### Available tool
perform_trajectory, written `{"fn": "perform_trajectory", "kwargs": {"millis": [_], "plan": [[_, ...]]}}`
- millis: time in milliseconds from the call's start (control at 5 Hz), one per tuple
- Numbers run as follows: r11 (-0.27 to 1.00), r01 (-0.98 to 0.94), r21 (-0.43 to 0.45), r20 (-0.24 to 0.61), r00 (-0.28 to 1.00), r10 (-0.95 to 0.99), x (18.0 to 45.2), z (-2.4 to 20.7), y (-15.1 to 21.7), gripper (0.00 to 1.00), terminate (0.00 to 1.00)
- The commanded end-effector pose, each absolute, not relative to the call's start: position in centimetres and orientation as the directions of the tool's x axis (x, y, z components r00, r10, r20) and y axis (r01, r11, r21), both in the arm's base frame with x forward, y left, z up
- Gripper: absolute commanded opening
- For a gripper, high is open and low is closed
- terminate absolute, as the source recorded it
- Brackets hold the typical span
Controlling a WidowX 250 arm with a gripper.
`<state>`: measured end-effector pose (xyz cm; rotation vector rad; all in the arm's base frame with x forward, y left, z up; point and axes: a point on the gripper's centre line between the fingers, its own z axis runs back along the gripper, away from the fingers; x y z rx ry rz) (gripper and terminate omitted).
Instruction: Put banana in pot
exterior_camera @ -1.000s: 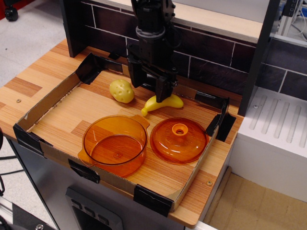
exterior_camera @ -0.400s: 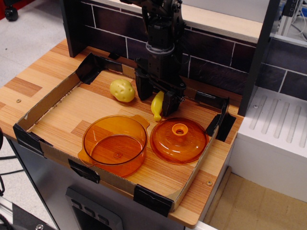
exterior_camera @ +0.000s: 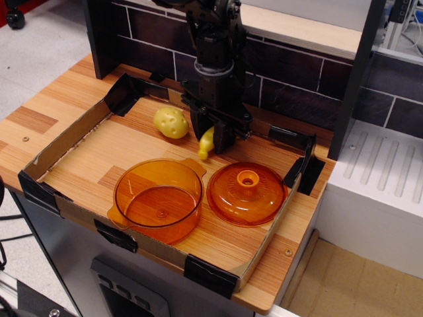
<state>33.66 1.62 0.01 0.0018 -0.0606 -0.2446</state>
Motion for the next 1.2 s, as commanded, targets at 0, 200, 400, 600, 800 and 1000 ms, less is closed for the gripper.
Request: {"fn": "perform_trajectory", "kwargs": {"millis": [0,200,400,600,800,1000], "plan": [[0.968,0.249,0.003,0.233,0.942,-0.243,34.5,5.2,1.4,0.0,0.0],[0.972,0.237,0.006,0.351,0.909,-0.224,34.3,8.8,1.4,0.0,0.0],[0.974,0.225,0.009,0.407,0.889,-0.209,33.1,11.1,2.0,0.0,0.0],[0.96,0.278,-0.028,0.362,0.898,-0.25,30.8,11.5,2.6,0.0,0.0],[0.944,0.33,-0.015,0.347,0.887,-0.304,28.6,10.9,3.0,0.0,0.0],[0.92,0.392,-0.012,0.29,0.882,-0.372,26.3,9.5,3.4,0.0,0.0]]}}
